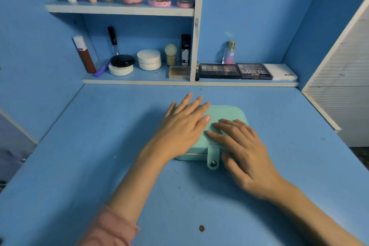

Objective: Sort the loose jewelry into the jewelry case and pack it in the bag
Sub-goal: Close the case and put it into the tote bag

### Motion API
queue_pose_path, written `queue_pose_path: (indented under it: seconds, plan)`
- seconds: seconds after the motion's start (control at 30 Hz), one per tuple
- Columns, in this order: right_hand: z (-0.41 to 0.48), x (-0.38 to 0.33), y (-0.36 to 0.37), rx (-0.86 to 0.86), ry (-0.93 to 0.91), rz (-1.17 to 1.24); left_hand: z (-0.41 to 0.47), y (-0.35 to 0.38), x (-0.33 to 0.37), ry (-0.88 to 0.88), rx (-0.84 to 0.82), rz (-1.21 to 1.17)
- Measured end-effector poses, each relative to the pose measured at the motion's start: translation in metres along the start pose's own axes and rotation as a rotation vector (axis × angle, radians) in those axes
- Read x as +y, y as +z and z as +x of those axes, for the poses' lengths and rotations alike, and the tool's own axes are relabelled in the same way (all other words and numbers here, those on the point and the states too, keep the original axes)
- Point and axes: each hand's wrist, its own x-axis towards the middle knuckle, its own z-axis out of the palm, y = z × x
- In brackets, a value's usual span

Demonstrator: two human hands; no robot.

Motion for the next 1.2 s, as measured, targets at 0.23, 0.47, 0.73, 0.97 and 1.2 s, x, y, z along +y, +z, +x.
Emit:
queue_pose_path:
  seconds: [0.23,0.47,0.73,0.97,1.2]
  plan:
    - [-0.004,0.01,0.013,0.065,-0.082,-0.158,-0.005,0.006,-0.002,-0.046,-0.084,0.131]
    - [-0.004,0.017,0.018,0.125,-0.136,-0.198,-0.007,0.007,-0.001,-0.037,-0.071,0.119]
    - [-0.004,0.016,0.018,0.141,-0.14,-0.207,-0.008,0.007,-0.001,-0.04,-0.065,0.117]
    - [0.01,0.003,-0.008,-0.031,-0.095,-0.167,0.002,-0.007,-0.005,-0.04,-0.177,-0.057]
    - [0.114,-0.004,-0.087,0.214,-0.021,0.164,0.019,-0.138,-0.011,0.03,0.465,-0.555]
